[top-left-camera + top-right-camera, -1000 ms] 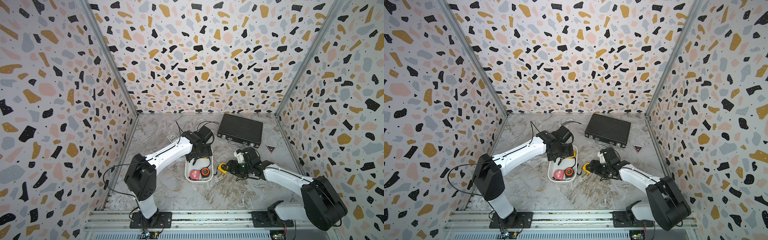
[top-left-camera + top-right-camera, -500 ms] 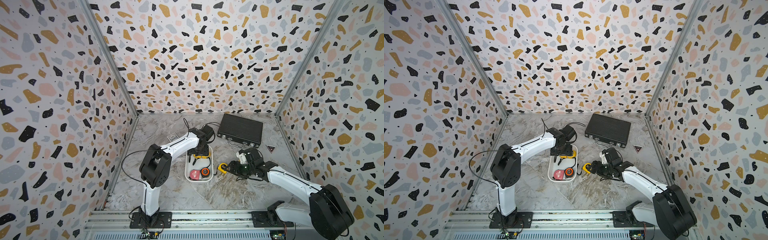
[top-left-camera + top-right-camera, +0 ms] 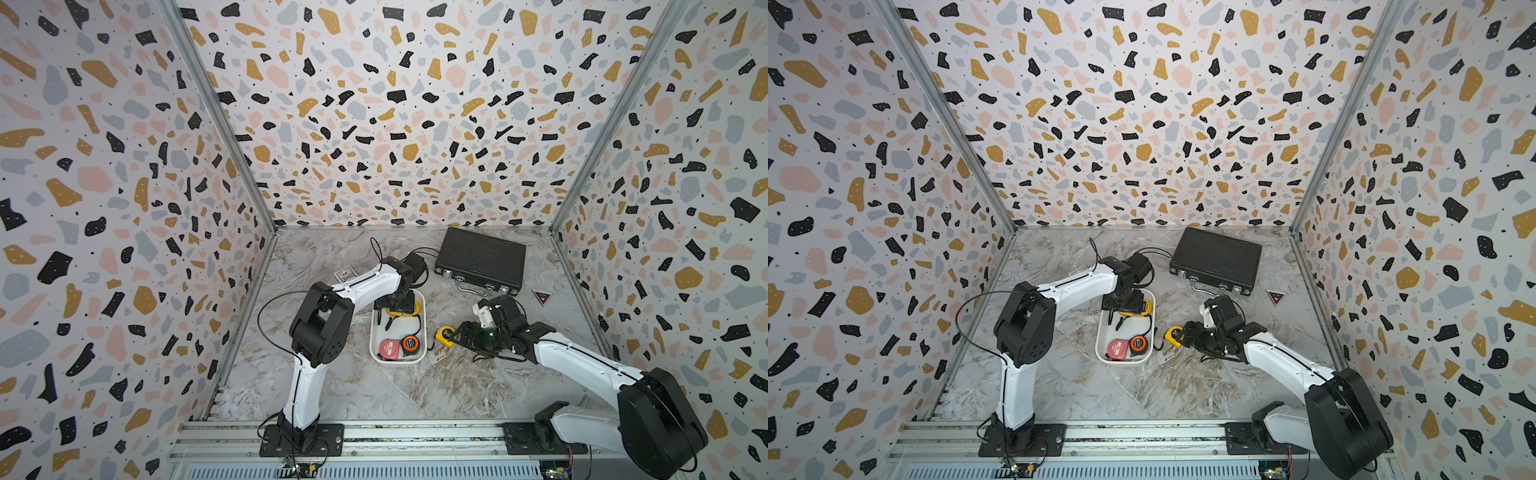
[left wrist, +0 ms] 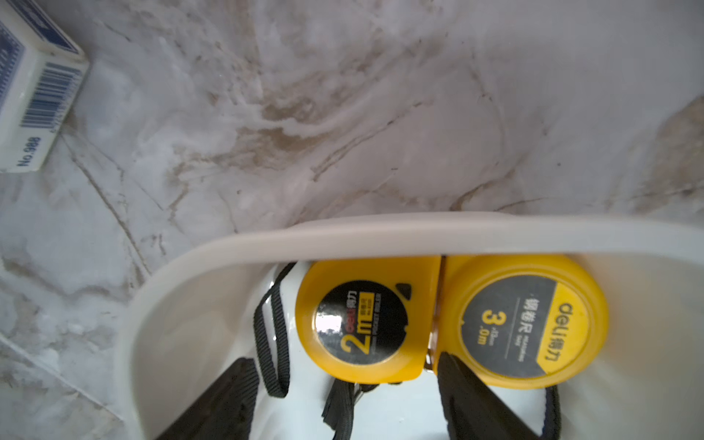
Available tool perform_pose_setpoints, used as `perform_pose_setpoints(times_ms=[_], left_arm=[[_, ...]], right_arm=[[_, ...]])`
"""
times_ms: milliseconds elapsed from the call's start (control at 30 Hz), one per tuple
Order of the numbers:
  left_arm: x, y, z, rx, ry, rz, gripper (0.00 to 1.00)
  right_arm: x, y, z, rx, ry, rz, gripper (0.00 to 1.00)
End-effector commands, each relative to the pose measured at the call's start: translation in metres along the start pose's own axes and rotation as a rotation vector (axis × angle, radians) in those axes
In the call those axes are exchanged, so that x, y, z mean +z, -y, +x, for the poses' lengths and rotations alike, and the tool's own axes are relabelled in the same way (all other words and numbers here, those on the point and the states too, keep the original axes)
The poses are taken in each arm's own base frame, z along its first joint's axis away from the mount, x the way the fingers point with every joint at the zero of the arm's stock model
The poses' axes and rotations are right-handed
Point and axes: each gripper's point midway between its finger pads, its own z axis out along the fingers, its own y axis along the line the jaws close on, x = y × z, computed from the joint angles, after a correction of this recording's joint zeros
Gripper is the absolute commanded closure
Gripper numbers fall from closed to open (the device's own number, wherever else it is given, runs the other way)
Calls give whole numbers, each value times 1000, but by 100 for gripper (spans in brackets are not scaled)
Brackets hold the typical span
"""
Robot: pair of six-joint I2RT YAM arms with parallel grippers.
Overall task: Take the tape measure out of the storage box
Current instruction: Pick up the tape measure from the storage box.
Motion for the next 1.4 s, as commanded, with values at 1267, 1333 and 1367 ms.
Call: perform_pose_setpoints(times_ms=[1267, 1333, 1367], left_arm=[[27, -5, -17, 2, -38, -29, 35], [27, -5, -17, -1, -40, -27, 40], [26, -5, -17, -4, -41, -26, 44]], right_arm=[[2, -4, -15, -1, 20, -19, 27], [1, -5, -16, -3, 24, -22, 27], [1, -5, -16, -3, 23, -21, 27]])
